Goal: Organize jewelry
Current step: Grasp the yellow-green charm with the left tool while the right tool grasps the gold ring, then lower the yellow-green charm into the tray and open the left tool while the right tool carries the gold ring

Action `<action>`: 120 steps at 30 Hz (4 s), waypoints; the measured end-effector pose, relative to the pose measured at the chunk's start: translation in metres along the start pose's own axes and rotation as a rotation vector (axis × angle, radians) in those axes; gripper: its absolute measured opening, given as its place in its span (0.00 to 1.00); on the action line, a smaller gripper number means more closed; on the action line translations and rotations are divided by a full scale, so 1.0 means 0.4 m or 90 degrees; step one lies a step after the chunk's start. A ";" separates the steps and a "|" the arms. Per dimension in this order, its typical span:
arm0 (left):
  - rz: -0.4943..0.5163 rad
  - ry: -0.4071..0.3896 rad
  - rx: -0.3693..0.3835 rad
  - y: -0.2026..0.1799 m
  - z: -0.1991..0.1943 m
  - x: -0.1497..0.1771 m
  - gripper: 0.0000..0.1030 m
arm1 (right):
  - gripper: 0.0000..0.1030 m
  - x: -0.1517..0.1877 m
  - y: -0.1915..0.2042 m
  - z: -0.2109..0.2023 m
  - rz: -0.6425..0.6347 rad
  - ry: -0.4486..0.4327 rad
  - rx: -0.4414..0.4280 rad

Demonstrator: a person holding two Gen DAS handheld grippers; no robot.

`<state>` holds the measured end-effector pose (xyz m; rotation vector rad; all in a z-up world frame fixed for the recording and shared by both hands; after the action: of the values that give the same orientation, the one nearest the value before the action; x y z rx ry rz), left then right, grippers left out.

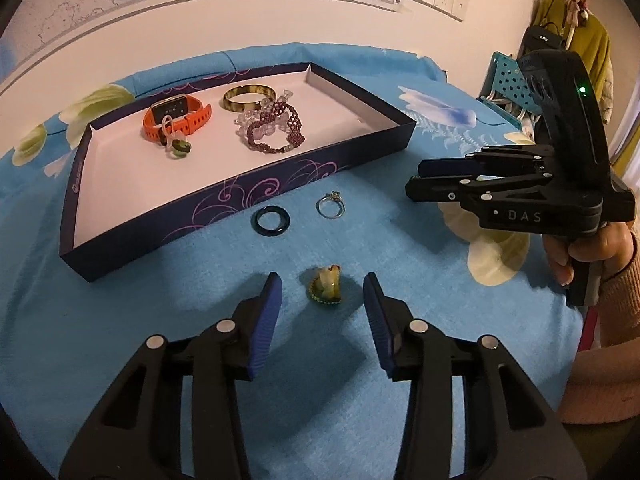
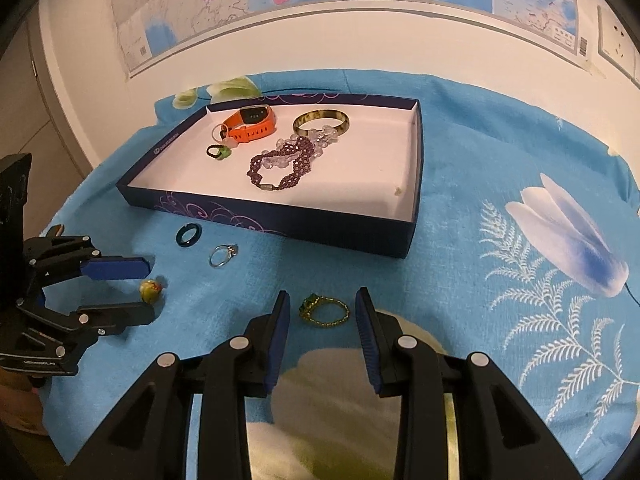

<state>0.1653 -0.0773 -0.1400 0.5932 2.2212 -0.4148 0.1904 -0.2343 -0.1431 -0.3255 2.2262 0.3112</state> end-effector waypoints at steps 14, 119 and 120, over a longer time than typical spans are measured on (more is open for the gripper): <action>-0.016 0.002 -0.008 0.009 0.002 -0.002 0.13 | 0.10 0.004 0.033 -0.001 -0.028 0.003 -0.011; -0.048 -0.042 -0.137 0.218 0.081 -0.197 0.11 | 0.04 -0.213 0.117 0.192 -0.049 -0.022 -0.075; -0.050 -0.040 -0.136 0.220 0.085 -0.198 0.11 | 0.04 -0.213 0.117 0.194 -0.049 -0.020 -0.075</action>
<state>0.2795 -0.0419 -0.1106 0.3760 2.1982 -0.2286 0.2822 -0.1541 -0.1190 -0.4653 2.1629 0.4037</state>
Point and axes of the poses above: each gripper's, at about its wrist camera, not at the fingertips, and z roughly the way its jaws point, y to its left, x to its underside, the point moved 5 cm from there along z, roughly the way its jaws point, and after that the axes turned 10 degrees about -y, right-handed, at the moved point
